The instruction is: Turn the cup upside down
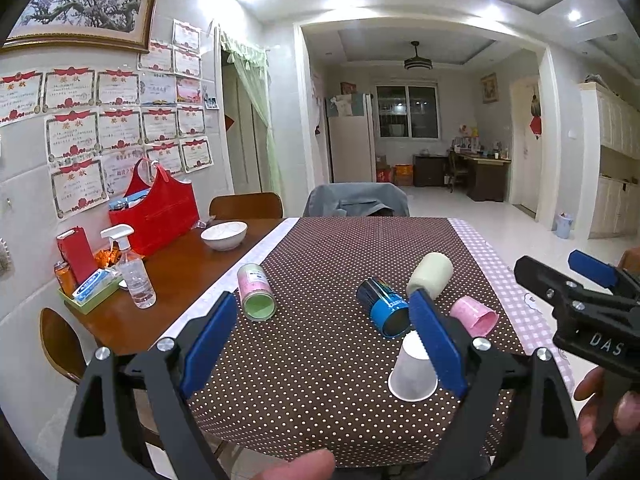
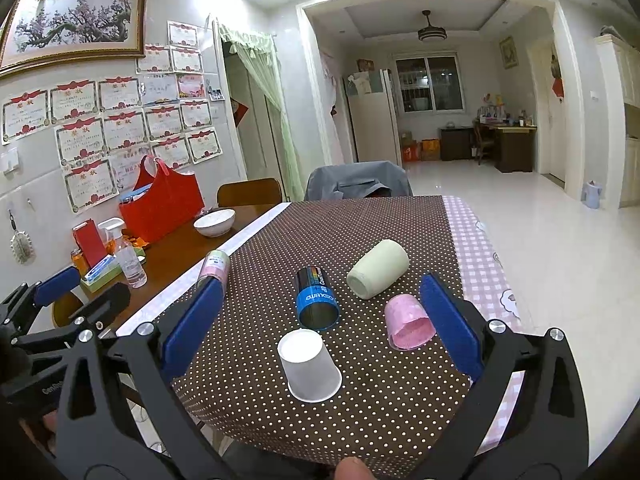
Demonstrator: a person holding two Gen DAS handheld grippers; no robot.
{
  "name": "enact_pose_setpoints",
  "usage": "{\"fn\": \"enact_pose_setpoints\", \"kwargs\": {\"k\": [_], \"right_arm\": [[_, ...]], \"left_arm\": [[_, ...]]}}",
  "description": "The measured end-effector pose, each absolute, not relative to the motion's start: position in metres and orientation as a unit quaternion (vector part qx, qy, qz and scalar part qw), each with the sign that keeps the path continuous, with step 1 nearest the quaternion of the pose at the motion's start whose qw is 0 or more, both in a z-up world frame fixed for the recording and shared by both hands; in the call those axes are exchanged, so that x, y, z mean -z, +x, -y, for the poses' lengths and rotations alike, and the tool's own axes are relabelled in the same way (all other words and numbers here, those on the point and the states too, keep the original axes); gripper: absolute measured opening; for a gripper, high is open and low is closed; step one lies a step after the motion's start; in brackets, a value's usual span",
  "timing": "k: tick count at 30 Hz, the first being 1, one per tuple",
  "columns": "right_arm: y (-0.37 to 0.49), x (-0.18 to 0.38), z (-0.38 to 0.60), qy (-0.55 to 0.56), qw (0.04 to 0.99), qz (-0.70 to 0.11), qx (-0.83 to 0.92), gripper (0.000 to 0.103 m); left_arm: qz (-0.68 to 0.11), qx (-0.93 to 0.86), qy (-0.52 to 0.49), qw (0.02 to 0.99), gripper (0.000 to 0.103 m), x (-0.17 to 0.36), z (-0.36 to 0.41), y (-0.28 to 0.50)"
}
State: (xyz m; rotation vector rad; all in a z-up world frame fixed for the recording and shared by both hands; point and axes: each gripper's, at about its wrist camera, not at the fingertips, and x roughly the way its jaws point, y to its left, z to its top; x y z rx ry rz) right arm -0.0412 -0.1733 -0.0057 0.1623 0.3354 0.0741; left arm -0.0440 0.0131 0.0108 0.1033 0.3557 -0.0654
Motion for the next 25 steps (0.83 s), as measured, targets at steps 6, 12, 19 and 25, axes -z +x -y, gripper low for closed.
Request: {"fn": "enact_pose_setpoints", "kwargs": {"k": [6,12,19,25], "right_arm": [[-0.0396,0.0077,0.1716,0.08,0.981,-0.17,-0.038,0.097],[-0.0385,0.0089,0.1722,0.08,0.981,-0.173,-0.041,0.097],[-0.0387,0.0088,0.172,0.08,0.981,-0.173,-0.041,0.097],[-0.0386,0.0087,0.1719,0.08,0.981,-0.173,-0.041,0.097]], "left_arm": [[-0.179,0.035,0.047,0.982,0.086,-0.0091,-0.0123,-0.043],[-0.179,0.036,0.044,0.982,0.086,-0.0089,-0.0121,-0.0439],[-0.179,0.033,0.04,0.982,0.086,-0.0085,-0.0131,-0.0437],[-0.189,0.021,0.037,0.981,0.086,-0.0078,-0.0171,-0.0391]]}}
